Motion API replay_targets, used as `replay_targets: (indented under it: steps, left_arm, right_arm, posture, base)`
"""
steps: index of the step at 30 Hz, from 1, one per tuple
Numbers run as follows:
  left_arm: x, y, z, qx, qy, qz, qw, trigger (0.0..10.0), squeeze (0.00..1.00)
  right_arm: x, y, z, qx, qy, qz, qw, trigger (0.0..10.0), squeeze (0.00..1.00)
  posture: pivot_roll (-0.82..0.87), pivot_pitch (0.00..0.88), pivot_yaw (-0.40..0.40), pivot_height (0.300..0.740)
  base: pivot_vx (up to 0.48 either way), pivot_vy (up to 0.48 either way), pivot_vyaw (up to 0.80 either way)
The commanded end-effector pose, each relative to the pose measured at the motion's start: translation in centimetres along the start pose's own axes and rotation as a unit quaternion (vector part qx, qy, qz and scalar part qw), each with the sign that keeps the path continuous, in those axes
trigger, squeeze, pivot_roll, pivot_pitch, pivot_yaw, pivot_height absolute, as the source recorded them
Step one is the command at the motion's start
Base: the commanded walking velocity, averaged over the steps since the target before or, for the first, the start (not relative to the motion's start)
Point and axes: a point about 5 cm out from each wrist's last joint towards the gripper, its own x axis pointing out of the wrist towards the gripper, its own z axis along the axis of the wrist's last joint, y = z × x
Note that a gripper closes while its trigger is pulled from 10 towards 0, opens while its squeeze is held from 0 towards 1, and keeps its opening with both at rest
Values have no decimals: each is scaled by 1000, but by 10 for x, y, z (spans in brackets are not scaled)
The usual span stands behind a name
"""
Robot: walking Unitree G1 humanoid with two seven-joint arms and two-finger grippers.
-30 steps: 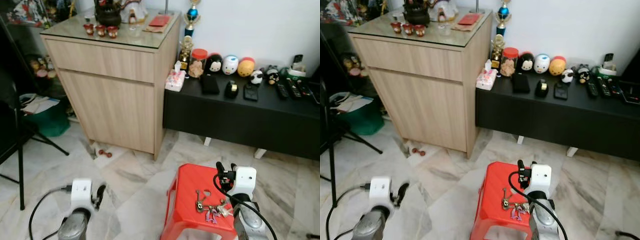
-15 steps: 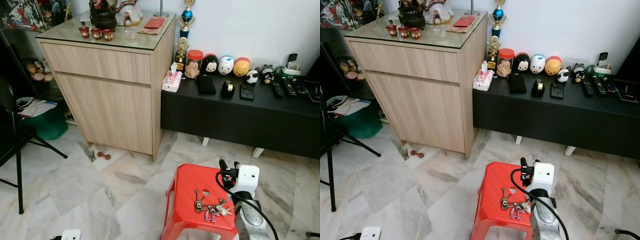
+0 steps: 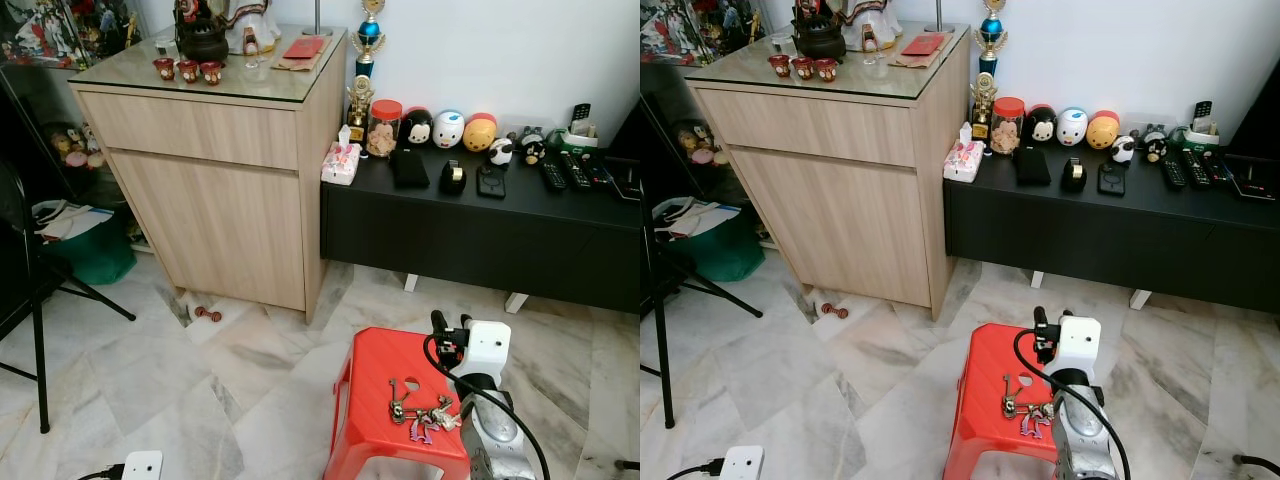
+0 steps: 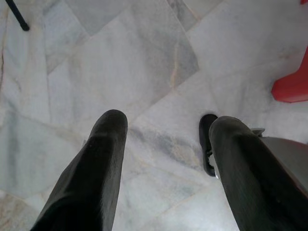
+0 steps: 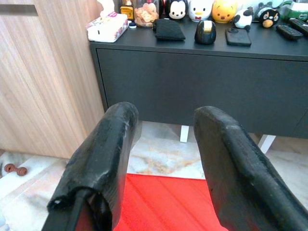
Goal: Hang keys on a hook
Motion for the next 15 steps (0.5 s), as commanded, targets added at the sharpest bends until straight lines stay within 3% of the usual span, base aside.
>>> replay_targets:
  steps: [1,15]
  left_arm:
    - [-2,0,-8,-13,12,7,1000,10000,0]
    - [-3,-3,-13,-11,18,7,1000,10000,0]
  right_arm:
    - [3,-2,1,-2,7,-4,1000,10000,0]
    - [7,5,1,3,15,-2,1000,10000,0]
  posture:
    - [-11,0,-20,740]
    - [-8,0,-19,667]
  base:
    - [0,0,0]
    - [0,0,0]
